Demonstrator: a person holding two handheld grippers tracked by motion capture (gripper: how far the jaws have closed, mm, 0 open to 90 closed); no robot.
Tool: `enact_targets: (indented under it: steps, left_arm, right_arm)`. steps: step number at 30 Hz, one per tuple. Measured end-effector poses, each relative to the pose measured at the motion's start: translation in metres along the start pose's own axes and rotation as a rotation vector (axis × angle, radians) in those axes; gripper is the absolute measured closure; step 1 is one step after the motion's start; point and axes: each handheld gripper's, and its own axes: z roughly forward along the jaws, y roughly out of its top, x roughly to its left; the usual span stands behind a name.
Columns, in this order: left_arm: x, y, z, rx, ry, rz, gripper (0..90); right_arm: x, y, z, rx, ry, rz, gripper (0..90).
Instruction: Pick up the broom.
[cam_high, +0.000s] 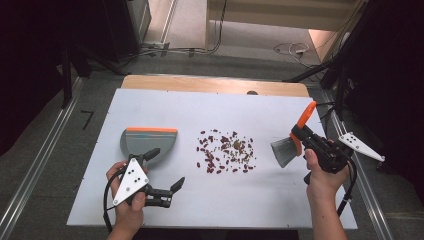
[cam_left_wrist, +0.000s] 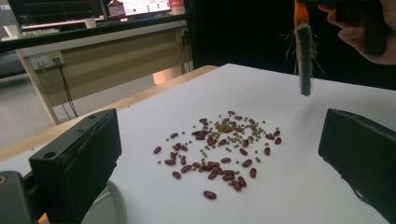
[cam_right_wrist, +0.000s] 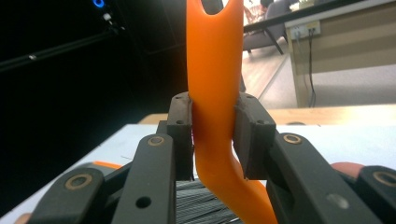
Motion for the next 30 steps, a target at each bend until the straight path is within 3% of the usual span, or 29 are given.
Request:
enact_targets:
  steps: [8,17,21,25,30]
  left_arm:
    - [-0.023,0.017,0.021,-0.005,-0.085,0.004,0.0]
    - [-0.048,0.036,0.063,0.001,-0.178,-0.074,4.5]
    - [-0.052,0.036,0.079,0.022,-0.231,-0.134,9.8]
    - [-0.058,0.036,0.085,0.026,-0.25,-0.172,13.8]
    - [-0.068,0.035,0.091,0.052,-0.249,-0.19,17.7]
  right_arm:
    - [0.031,0.003,0.009,0.008,0.074,-0.019,68.2]
    - [0.077,0.002,0.018,0.009,0.171,-0.039,68.2]
    - [0.095,0.0,0.021,0.016,0.205,-0.044,68.2]
    - [0.111,-0.003,0.023,0.025,0.23,-0.047,68.2]
    - [0.13,-0.009,0.027,0.036,0.261,-0.055,68.2]
